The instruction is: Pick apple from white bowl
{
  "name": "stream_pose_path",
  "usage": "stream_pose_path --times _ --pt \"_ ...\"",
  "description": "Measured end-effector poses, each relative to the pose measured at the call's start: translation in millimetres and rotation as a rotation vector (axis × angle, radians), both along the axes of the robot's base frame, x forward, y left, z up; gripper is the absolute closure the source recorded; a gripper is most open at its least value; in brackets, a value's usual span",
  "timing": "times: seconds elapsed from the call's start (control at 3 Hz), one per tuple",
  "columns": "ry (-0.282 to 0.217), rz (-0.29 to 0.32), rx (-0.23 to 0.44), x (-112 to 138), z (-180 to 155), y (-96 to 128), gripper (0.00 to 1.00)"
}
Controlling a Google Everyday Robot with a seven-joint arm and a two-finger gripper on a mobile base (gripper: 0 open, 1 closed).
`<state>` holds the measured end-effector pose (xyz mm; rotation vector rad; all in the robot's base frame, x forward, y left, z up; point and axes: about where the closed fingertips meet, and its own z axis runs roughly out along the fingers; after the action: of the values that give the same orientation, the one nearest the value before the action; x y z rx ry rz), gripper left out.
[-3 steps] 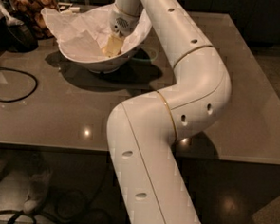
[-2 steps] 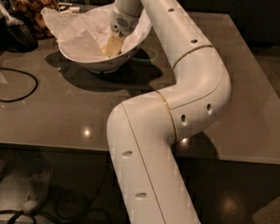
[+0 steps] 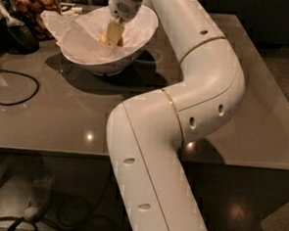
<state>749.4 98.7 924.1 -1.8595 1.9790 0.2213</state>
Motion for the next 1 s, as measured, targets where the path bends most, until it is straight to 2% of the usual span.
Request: stream_pose_path --times 0.33,1.0 --pt "-0.031 0.018 0.001 -3.8 15.4 2.5 1.00" --pt "-0.039 0.043 -0.007 -9.1 20.5 6.1 1.00"
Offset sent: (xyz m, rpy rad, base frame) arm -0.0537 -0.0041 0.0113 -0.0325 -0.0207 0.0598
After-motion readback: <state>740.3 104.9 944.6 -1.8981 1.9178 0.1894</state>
